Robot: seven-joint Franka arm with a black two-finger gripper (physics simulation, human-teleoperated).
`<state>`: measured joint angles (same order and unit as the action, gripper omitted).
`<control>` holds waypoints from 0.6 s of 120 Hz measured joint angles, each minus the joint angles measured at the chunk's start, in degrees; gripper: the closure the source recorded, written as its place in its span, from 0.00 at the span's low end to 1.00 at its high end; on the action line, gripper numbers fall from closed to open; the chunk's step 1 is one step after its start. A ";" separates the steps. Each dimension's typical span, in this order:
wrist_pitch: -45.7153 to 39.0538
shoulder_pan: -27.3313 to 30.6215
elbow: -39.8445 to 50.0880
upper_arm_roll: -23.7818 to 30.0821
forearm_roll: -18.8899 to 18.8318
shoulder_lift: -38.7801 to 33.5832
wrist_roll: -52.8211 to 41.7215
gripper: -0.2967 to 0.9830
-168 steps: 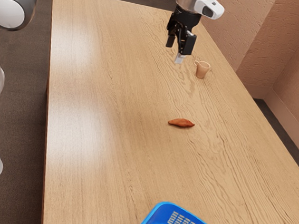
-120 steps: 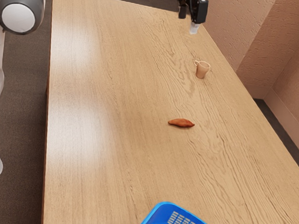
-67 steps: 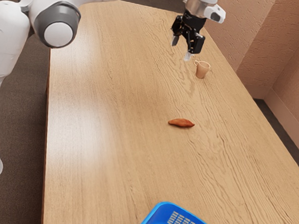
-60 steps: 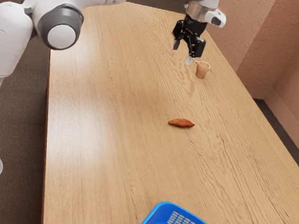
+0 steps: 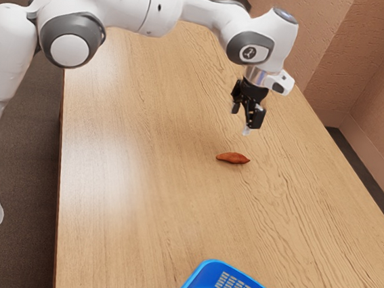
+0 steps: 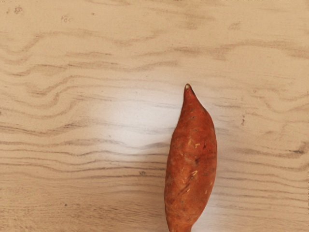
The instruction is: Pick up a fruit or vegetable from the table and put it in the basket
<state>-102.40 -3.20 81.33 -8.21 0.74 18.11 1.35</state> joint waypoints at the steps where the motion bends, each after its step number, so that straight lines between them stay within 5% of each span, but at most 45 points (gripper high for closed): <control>1: -0.20 -0.07 0.09 0.01 -0.04 0.03 -0.07 0.23; 72: -10.22 -0.68 6.78 0.02 -0.49 3.55 -4.93 0.23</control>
<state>-112.61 -3.89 88.11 -8.19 0.25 21.66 -3.58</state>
